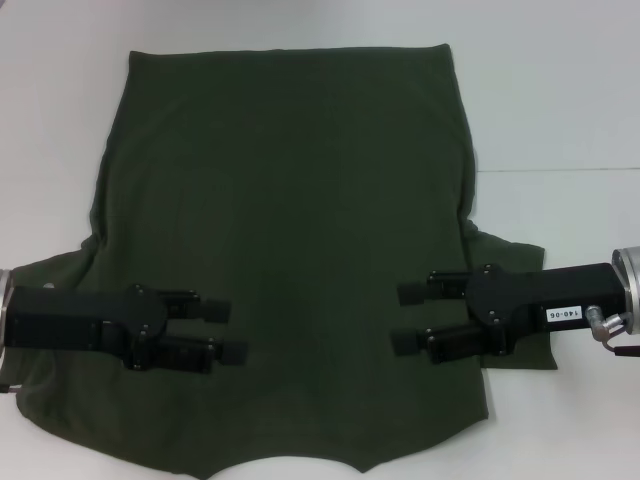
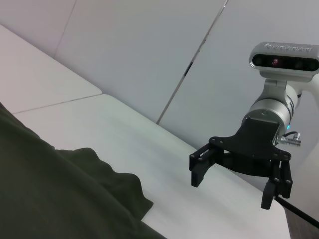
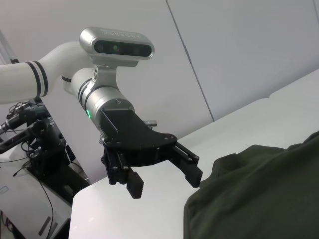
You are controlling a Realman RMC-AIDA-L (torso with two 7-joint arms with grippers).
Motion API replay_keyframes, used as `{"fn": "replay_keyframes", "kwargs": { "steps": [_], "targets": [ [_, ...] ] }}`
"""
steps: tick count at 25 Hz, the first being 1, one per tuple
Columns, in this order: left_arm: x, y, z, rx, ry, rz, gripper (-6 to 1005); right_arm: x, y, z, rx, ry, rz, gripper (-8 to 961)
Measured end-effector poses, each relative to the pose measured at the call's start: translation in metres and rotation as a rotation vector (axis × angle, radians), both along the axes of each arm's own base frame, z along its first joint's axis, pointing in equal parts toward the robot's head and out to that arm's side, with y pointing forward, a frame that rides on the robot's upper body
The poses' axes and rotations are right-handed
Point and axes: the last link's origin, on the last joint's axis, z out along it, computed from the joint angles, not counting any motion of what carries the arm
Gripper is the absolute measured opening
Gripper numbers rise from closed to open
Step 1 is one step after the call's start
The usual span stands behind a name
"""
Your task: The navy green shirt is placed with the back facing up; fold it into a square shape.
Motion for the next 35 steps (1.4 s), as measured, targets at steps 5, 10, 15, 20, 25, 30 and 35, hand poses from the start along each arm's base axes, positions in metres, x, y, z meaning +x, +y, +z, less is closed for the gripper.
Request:
{"fn": "replay_keyframes", "kwargs": {
  "steps": [5, 10, 15, 20, 25, 30, 35],
  "targets": [
    [-0.001, 0.003, 0.005, 0.039, -0.029, 0.017, 860, 0.000, 0.000, -0.001, 0.002, 0.000, -0.003, 912],
    [-0.014, 0.025, 0.036, 0.226, -0.127, 0.234, 860, 0.001, 0.000, -0.002, 0.010, 0.001, -0.004, 913],
    [-0.047, 0.048, 0.063, 0.335, -0.143, 0.622, 859, 0.001, 0.000, -0.002, 0.018, 0.001, 0.001, 914],
    [-0.087, 0.044, 0.075, 0.403, -0.110, 0.927, 859, 0.002, 0.002, -0.002, 0.028, -0.005, -0.013, 914],
    [-0.120, 0.031, 0.080, 0.469, -0.128, 1.110, 859, 0.003, 0.003, -0.003, 0.032, -0.015, -0.010, 913],
    [-0.136, 0.020, 0.073, 0.482, -0.104, 1.176, 860, 0.004, 0.004, -0.001, 0.037, -0.019, -0.007, 913],
    [-0.142, 0.019, 0.060, 0.468, -0.049, 1.180, 859, 0.003, 0.005, 0.000, 0.040, -0.023, -0.001, 913]
  ]
}}
